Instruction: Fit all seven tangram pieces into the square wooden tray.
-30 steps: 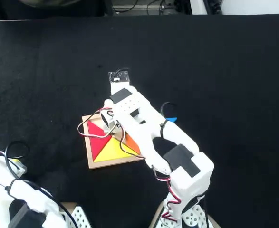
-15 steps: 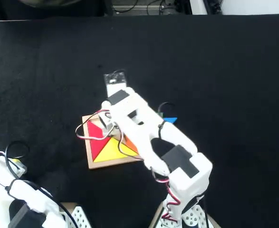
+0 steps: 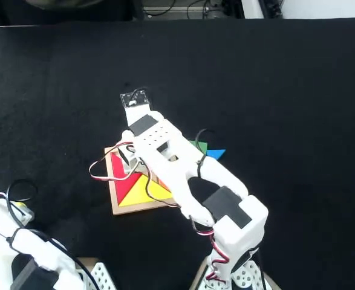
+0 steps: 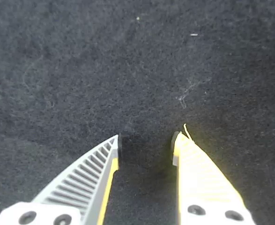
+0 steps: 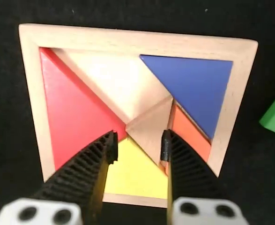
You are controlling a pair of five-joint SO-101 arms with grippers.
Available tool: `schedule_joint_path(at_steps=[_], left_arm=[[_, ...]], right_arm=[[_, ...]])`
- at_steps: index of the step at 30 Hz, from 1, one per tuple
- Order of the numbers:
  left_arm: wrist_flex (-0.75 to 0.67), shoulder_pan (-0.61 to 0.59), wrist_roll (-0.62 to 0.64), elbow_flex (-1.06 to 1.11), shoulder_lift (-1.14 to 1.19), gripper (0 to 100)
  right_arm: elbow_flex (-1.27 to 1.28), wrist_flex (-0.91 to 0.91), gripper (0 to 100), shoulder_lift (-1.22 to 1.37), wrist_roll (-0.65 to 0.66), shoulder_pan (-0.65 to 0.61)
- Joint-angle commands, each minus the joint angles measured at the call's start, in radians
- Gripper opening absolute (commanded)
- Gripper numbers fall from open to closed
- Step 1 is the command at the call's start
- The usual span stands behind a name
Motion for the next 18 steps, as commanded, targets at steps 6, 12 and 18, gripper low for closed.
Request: schedule_joint_path(at_steps=[6,12,18], left_arm=[[-0.009,0.013,0.000,-0.007,-0.020,20],[-0.009,0.013,0.000,-0.007,-0.020,20],[-0.009,0.013,0.000,-0.007,-0.020,20]], right_arm=[[-0.091,0.008,12.2,-0.012,0.101,-0.015],[-0.189,-0.002,1.7,0.012,0.227,-0.011],[-0.251,0.006,1.1,0.133,0.227,-0.011]])
